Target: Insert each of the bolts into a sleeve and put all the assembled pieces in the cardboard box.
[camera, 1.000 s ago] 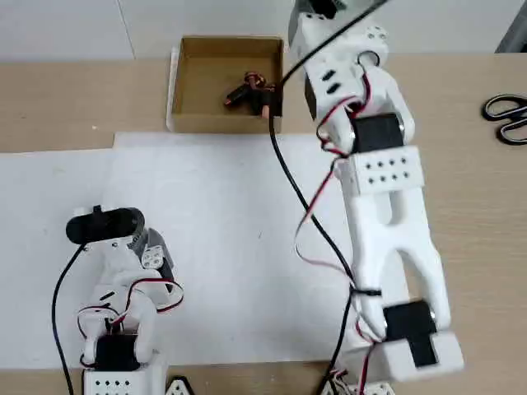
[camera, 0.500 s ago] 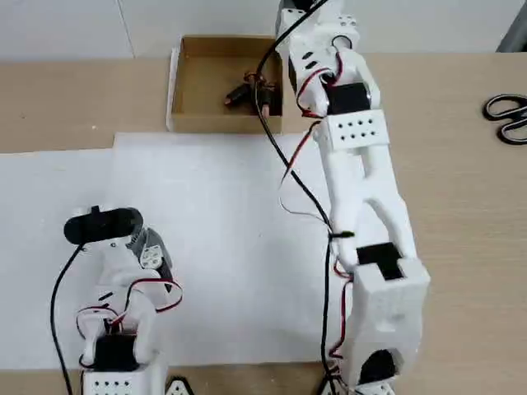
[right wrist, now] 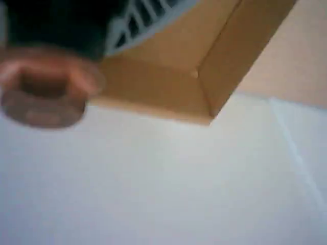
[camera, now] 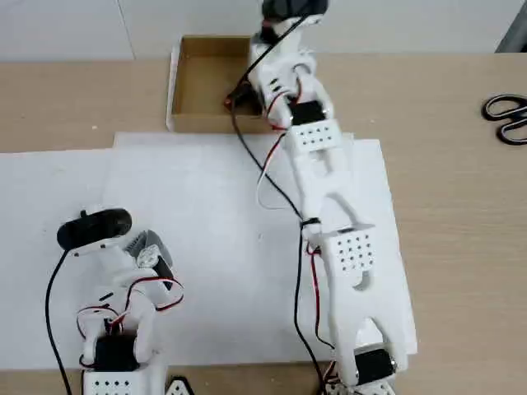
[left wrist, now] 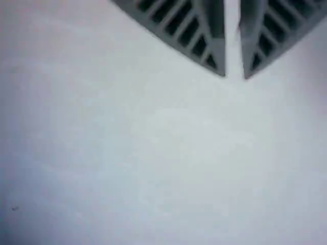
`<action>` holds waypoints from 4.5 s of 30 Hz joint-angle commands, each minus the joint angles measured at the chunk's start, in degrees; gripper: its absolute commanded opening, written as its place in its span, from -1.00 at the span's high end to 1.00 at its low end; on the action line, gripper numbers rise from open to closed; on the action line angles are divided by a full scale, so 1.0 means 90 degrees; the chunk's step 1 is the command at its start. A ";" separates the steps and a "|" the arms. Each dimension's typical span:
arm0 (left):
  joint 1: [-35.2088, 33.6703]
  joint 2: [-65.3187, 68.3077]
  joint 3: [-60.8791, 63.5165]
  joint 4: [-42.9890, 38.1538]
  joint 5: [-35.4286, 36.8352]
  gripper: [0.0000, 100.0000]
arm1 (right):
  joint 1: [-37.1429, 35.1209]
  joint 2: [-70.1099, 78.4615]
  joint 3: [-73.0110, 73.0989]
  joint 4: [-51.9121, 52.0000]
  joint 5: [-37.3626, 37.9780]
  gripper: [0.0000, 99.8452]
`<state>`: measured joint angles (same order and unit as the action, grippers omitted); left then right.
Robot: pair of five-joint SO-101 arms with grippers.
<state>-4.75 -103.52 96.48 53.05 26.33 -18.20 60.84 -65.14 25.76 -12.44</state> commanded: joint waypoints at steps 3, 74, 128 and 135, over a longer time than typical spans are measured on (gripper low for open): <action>-0.0020 -0.0039 -0.0024 0.0020 0.0166 0.99 | -0.0103 0.0484 -0.1016 -0.0190 0.0068 0.99; 0.0557 -0.0039 -0.0063 0.0000 -0.1602 0.99 | 0.0444 -0.3394 -0.3370 0.7985 0.0137 0.99; 0.0596 -0.0039 -0.0063 -0.0020 -0.1602 0.98 | 0.0425 -1.6737 1.7328 0.3101 0.0195 1.00; 0.0596 -0.0039 -0.0063 -0.0020 -0.1602 0.98 | 0.0405 -1.7402 1.7563 0.3189 0.0195 0.99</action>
<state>0.44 -103.52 96.48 53.05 11.91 -14.59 -93.71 92.84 55.12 -11.30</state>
